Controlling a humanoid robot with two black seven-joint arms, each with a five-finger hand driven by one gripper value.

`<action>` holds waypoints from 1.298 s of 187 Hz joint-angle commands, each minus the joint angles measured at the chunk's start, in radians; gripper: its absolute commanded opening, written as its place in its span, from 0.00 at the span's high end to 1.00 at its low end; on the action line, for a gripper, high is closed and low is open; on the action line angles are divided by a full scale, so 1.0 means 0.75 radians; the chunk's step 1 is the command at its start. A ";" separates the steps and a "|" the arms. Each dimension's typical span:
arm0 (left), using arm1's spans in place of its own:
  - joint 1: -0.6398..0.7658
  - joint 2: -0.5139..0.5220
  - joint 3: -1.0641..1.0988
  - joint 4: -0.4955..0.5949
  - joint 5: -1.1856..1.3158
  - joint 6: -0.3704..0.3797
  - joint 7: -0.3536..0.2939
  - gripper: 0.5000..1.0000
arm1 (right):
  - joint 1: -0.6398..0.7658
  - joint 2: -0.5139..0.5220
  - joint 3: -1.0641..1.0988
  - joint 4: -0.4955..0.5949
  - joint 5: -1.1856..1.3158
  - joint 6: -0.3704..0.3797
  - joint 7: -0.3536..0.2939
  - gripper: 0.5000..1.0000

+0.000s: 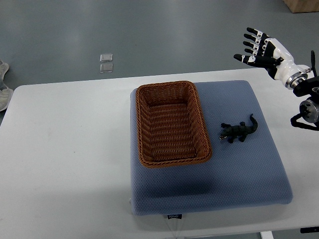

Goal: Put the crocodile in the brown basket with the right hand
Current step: 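Move the right hand down over the dark green toy crocodile, then close the right hand fingers around the crocodile's body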

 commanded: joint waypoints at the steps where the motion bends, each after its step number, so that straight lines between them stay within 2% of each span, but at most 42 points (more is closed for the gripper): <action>1: -0.001 0.000 0.000 0.000 0.000 0.000 0.002 0.00 | 0.001 -0.094 -0.074 0.071 -0.238 0.081 0.006 0.14; 18: -0.001 0.000 0.000 0.000 0.000 0.000 0.002 0.00 | 0.011 -0.178 -0.123 0.132 -0.434 0.162 0.012 0.14; 42: -0.001 0.000 -0.003 0.000 0.000 0.000 0.000 0.00 | 0.040 -0.293 -0.139 0.238 -0.706 0.330 0.016 0.14; 72: -0.001 0.000 -0.003 0.000 0.000 0.000 0.000 0.00 | 0.050 -0.334 -0.145 0.337 -1.025 0.434 0.018 0.14; 97: -0.001 0.000 -0.001 0.000 0.000 0.000 0.002 0.00 | 0.056 -0.319 -0.196 0.341 -1.224 0.428 0.008 0.14; 156: 0.001 0.000 -0.003 0.000 0.000 0.000 0.000 0.00 | 0.063 -0.297 -0.295 0.337 -1.291 0.422 -0.016 0.15; 178: -0.001 0.000 -0.003 0.000 0.000 0.000 0.000 0.00 | 0.061 -0.264 -0.321 0.310 -1.298 0.363 -0.053 0.15; 243: -0.001 0.000 -0.003 0.000 0.000 0.000 0.002 0.00 | 0.054 -0.237 -0.381 0.296 -1.312 0.293 -0.059 0.19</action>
